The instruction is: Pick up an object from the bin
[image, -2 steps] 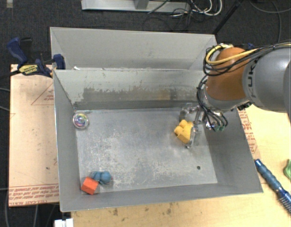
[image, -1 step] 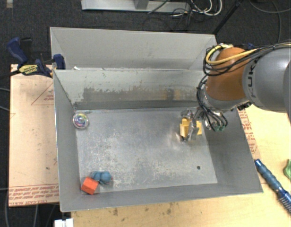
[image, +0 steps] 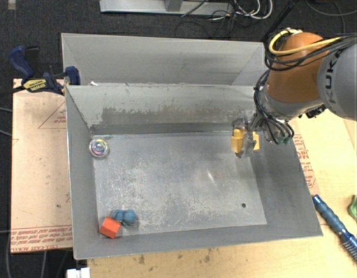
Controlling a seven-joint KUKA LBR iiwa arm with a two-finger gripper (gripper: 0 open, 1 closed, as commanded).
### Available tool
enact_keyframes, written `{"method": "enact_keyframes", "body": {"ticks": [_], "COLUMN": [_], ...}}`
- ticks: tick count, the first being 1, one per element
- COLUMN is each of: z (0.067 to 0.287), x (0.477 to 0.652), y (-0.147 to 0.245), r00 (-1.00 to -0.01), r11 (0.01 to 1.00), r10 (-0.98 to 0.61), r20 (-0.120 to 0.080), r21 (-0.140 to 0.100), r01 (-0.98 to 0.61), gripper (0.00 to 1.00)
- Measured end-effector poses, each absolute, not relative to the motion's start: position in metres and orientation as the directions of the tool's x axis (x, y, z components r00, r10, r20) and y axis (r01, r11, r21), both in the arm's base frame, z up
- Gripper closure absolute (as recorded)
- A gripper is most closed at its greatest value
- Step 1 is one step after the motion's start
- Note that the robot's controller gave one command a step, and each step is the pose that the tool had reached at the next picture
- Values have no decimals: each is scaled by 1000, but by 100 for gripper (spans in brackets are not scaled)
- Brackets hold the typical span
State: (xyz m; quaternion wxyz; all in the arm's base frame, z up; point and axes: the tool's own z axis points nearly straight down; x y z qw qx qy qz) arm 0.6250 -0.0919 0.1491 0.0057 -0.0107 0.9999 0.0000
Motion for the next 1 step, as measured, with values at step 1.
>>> {"method": "enact_keyframes", "body": {"ticks": [1], "z": [177], "x": [626], "y": [-92], "r00": [-1000], "r11": [1000], "r10": [-21], "r20": [-7], "r21": [0], "r01": [-21], "gripper": [100]}}
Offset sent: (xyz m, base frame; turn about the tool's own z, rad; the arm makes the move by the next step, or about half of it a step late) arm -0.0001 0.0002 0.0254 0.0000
